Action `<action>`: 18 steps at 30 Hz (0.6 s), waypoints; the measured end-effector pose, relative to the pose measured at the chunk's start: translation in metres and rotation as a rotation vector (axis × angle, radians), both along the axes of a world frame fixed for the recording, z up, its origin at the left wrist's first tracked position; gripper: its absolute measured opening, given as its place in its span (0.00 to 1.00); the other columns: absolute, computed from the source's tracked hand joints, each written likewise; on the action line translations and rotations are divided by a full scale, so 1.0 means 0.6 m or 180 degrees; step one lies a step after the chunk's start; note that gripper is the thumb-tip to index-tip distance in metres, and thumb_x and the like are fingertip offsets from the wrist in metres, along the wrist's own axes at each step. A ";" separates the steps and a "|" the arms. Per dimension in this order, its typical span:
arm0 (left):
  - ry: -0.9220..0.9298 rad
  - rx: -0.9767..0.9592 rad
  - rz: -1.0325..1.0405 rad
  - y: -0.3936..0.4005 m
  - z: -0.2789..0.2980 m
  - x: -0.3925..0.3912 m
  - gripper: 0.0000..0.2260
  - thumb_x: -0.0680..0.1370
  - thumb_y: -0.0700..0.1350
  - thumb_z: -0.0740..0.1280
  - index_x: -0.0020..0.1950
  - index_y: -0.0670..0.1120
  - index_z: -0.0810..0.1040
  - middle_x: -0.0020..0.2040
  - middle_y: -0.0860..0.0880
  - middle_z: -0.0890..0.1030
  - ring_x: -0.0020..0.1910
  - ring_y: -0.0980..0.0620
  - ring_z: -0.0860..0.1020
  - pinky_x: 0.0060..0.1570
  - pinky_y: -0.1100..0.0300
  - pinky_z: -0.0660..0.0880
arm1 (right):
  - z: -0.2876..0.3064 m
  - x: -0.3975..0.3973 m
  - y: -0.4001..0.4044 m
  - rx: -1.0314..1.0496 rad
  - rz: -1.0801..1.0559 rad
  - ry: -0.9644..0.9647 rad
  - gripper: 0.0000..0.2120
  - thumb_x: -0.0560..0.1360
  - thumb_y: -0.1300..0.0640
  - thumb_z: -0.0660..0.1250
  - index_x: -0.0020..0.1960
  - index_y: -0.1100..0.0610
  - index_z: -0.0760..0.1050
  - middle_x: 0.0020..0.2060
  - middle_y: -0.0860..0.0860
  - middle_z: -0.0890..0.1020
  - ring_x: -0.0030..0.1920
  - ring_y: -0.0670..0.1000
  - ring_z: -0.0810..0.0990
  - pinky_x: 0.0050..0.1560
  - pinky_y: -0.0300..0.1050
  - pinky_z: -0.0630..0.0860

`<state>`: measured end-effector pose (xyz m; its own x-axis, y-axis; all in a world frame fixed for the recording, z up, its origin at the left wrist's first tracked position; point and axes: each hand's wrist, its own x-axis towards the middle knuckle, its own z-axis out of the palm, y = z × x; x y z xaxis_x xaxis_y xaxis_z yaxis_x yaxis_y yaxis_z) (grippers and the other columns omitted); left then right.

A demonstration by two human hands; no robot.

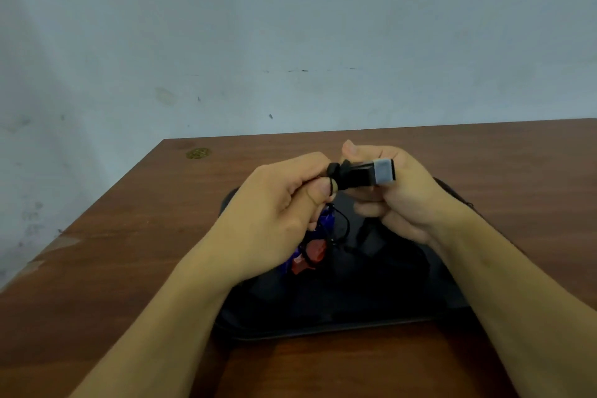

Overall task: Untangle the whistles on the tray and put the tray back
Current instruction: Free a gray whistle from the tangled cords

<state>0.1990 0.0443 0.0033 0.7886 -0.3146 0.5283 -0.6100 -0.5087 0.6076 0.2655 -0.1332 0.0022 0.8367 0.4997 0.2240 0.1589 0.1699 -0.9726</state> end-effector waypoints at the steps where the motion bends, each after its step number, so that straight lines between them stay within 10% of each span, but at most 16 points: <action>1: 0.0039 -0.0114 0.0001 0.001 -0.004 0.004 0.11 0.84 0.41 0.58 0.43 0.46 0.73 0.33 0.48 0.76 0.30 0.58 0.74 0.35 0.68 0.70 | -0.003 0.000 0.005 0.0027 -0.0049 0.0029 0.18 0.73 0.45 0.66 0.26 0.49 0.72 0.25 0.46 0.62 0.28 0.45 0.55 0.26 0.37 0.53; 10: 0.0619 -0.1180 0.0574 0.009 -0.042 0.045 0.13 0.85 0.39 0.58 0.42 0.43 0.76 0.28 0.49 0.74 0.29 0.48 0.72 0.26 0.60 0.67 | -0.031 -0.004 0.046 -0.0869 -0.1015 -0.1045 0.13 0.83 0.57 0.61 0.43 0.57 0.79 0.22 0.39 0.74 0.24 0.40 0.69 0.29 0.30 0.65; 13: 0.0552 -0.1017 0.0939 0.011 -0.038 0.046 0.15 0.84 0.39 0.58 0.39 0.46 0.74 0.27 0.48 0.74 0.24 0.53 0.71 0.27 0.60 0.66 | -0.042 -0.006 0.044 -0.1226 -0.1064 -0.1579 0.13 0.84 0.54 0.60 0.44 0.53 0.79 0.30 0.47 0.77 0.31 0.48 0.73 0.35 0.44 0.71; 18: 0.0222 -0.0122 0.1771 0.023 -0.035 0.046 0.12 0.82 0.42 0.61 0.38 0.46 0.71 0.30 0.47 0.76 0.33 0.43 0.74 0.33 0.50 0.69 | -0.031 -0.021 0.033 -0.1628 -0.1048 -0.2304 0.11 0.83 0.54 0.59 0.46 0.49 0.78 0.29 0.42 0.75 0.30 0.43 0.71 0.33 0.34 0.67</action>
<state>0.2267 0.0583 -0.0175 0.8637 0.1773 0.4718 -0.2136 -0.7191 0.6613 0.2531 -0.1133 -0.0166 0.6966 0.4444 0.5632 0.7172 -0.4109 -0.5628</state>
